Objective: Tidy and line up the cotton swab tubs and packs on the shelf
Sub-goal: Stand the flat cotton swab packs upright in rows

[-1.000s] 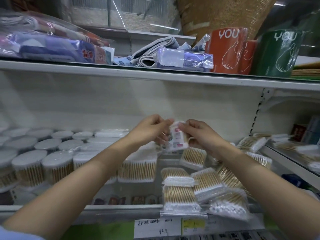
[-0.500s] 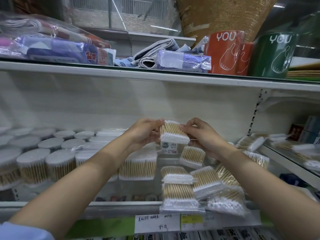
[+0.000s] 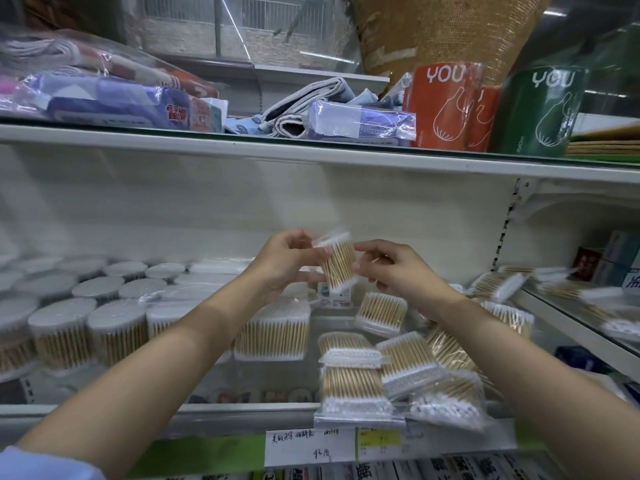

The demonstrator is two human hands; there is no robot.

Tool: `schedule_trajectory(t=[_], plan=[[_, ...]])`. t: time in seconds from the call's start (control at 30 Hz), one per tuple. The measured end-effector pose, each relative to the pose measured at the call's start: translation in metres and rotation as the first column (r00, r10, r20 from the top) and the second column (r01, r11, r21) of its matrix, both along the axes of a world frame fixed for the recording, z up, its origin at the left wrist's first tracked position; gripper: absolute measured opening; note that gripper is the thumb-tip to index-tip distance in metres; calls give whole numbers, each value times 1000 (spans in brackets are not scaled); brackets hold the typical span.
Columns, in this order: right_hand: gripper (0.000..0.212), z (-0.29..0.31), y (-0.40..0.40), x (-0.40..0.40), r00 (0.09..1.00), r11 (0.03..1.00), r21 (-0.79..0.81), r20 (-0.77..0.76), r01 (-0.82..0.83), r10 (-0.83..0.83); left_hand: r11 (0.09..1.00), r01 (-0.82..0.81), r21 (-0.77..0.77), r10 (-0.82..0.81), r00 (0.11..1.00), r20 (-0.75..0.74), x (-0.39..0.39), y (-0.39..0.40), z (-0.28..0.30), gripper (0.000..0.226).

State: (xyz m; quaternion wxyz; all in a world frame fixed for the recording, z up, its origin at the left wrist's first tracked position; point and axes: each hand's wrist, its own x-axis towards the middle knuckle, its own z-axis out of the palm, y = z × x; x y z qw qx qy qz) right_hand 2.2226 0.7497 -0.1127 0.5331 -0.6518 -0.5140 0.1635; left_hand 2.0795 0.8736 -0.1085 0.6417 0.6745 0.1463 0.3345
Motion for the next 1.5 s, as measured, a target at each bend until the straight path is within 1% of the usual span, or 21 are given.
schedule_trajectory(t=[0.07, 0.1, 0.17, 0.2, 0.27, 0.33, 0.4, 0.47, 0.57, 0.67, 0.73, 0.87, 0.97, 1.03, 1.13, 1.2, 1.27, 1.33, 1.4, 1.47, 1.5], plan=[[36, 2, 0, -1, 1000, 999, 48, 9, -8, 7, 999, -31, 27, 31, 999, 11, 4, -2, -1, 10], [38, 3, 1, -2, 999, 999, 35, 33, -17, 16, 999, -25, 41, 24, 1000, 18, 5, -4, -1, 10], [42, 3, 3, -4, 994, 999, -42, 108, 10, -5, 996, 21, 86, -21, 1000, 8, 7, -6, 0, 22], [40, 3, 5, -3, 989, 997, -60, 140, 47, -39, 993, 42, 108, -40, 999, -16, 8, -7, 1, 29], [34, 4, 9, 2, 982, 993, -37, 159, 108, -101, 990, 60, 127, -50, 996, -79, 8, -6, 3, 38], [28, 7, 11, 9, 979, 991, -44, 168, 125, -116, 987, 58, 149, -38, 991, -131, 7, -2, 4, 42], [16, 11, 11, 14, 964, 982, -117, 239, 151, -120, 984, 37, 174, -14, 991, -134, 5, 1, 5, 38], [15, 13, 14, 19, 950, 973, -154, 287, 171, -121, 983, -6, 181, 24, 995, -98, 4, 3, 6, 32], [12, 9, 22, 23, 960, 979, -147, 261, 139, -97, 985, -50, 166, 61, 996, -62, 3, 6, 7, 24], [9, 1, 35, 25, 970, 983, -122, 217, 136, -107, 982, -58, 181, 71, 995, -66, 2, 10, 6, 20], [7, -5, 44, 28, 969, 984, -121, 225, 128, -98, 979, -67, 193, 83, 994, -72, 1, 13, 4, 18], [10, -24, 56, 31, 909, 966, -191, 408, 172, -81, 974, -65, 216, 89, 991, -101, -2, 18, 0, 16], [7, -29, 60, 34, 789, 944, -161, 598, 289, -140, 966, -80, 247, 113, 986, -120, -3, 21, -2, 17], [7, -26, 61, 35, 751, 938, -151, 643, 313, -147, 947, -100, 306, 155, 974, -163, -1, 20, -2, 14], [17, -22, 59, 36, 749, 932, -200, 654, 303, -103, 851, -64, 521, 239, 931, -275, 5, 13, -2, 9], [27, -19, 53, 36, 775, 936, -213, 625, 281, -90, 743, 57, 667, 257, 896, -362, 9, 2, -2, 7], [31, -15, 46, 37, 797, 942, -194, 594, 273, -109, 608, 211, 765, 266, 854, -447, 16, -9, -4, 6], [31, -11, 39, 39, 805, 943, -170, 576, 287, -141, 493, 331, 804, 290, 809, -511, 24, -19, -9, 8], [29, -8, 30, 40, 806, 940, -161, 569, 301, -161, 410, 409, 815, 337, 763, -552, 35, -24, -15, 15], [27, -6, 21, 41, 809, 937, -149, 559, 315, -183, 390, 459, 798, 375, 713, -593, 44, -25, -21, 22], [26, -6, 16, 42, 813, 936, -142, 548, 321, -196, 387, 473, 792, 382, 699, -605, 48, -25, -23, 22]])
